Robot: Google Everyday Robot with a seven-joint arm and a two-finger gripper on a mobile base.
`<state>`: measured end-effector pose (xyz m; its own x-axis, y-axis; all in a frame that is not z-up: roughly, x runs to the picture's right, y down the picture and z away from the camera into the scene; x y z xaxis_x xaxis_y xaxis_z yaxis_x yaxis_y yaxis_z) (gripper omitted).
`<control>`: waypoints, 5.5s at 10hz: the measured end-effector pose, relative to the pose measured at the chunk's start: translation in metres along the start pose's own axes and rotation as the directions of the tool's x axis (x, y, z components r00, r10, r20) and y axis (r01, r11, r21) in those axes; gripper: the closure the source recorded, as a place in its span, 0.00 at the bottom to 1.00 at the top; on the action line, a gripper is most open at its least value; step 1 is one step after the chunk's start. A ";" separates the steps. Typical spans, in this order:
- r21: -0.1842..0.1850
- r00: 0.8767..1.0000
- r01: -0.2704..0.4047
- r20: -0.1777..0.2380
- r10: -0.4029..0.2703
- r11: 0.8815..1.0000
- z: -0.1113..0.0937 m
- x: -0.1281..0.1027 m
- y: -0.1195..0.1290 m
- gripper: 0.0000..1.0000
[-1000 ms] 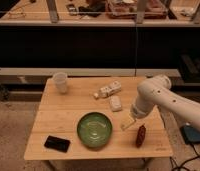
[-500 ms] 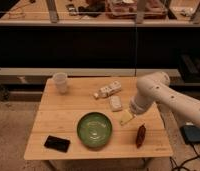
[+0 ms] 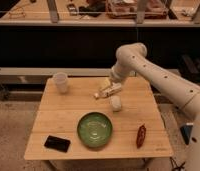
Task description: Place the ceramic cup in the ceramic bowl
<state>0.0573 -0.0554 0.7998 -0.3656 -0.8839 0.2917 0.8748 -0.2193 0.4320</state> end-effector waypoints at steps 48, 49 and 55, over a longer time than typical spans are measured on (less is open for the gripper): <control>0.326 0.999 -0.022 0.042 0.008 0.945 0.047 0.065 -0.094 1.00; 0.383 0.998 -0.001 0.061 -0.024 0.924 0.023 0.043 -0.096 1.00; 0.557 0.930 0.219 0.130 -0.345 0.801 -0.050 -0.091 -0.099 1.00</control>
<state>0.0196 0.0258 0.6882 -0.6825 -0.6928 0.2330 0.4435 -0.1391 0.8854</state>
